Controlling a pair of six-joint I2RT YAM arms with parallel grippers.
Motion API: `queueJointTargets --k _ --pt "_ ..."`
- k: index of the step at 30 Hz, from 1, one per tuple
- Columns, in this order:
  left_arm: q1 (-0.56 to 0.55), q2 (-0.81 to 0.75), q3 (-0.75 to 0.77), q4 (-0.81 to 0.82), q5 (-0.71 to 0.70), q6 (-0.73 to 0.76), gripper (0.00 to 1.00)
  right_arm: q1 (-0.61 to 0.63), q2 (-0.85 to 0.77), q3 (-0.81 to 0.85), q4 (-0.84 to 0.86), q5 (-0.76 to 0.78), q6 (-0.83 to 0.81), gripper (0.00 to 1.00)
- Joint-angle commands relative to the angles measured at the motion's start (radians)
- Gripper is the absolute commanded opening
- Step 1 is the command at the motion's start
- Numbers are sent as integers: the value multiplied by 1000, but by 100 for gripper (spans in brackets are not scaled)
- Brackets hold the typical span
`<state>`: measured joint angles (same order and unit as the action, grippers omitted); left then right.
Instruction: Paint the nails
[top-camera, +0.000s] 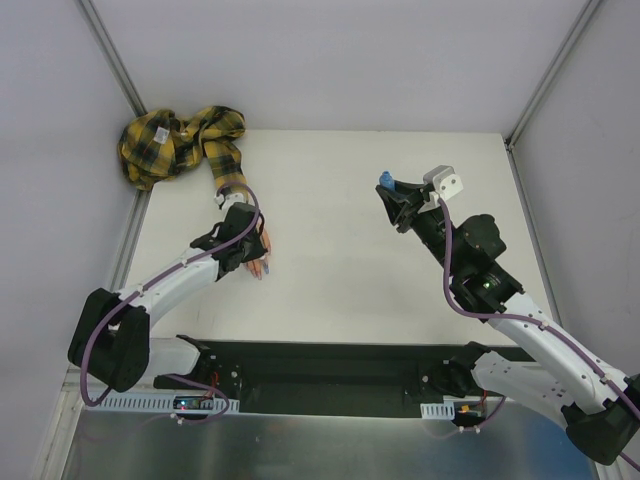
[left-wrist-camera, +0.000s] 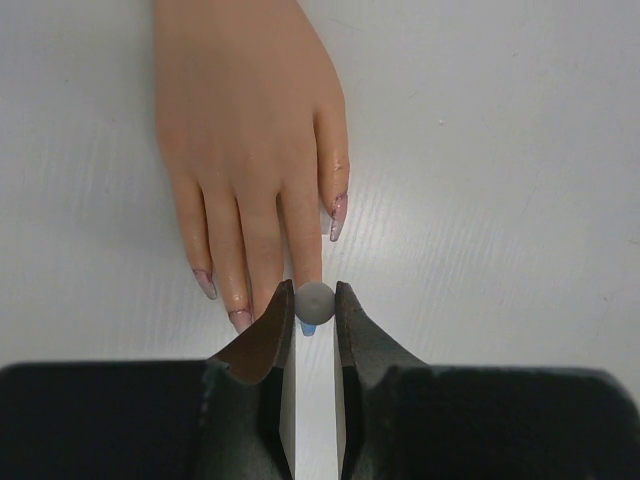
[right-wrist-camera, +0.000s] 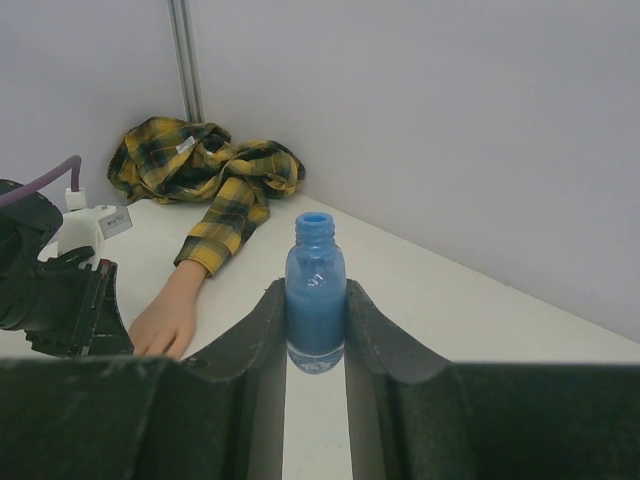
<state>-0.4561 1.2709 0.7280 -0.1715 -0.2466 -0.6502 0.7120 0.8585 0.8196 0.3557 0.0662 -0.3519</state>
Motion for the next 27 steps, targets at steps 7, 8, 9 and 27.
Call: queueJointTargets --k 7,8,9,27 --pt "17 -13 19 15 -31 12 0 -3 -12 9 80 -12 13 0" --pt "17 -28 11 15 -34 15 0 -5 -12 10 80 -14 13 0" --pt "17 -34 -1 13 -45 15 0 -3 -12 9 78 -13 13 0" --pt "16 -36 -21 4 35 14 0 -5 -7 10 80 -17 13 0"
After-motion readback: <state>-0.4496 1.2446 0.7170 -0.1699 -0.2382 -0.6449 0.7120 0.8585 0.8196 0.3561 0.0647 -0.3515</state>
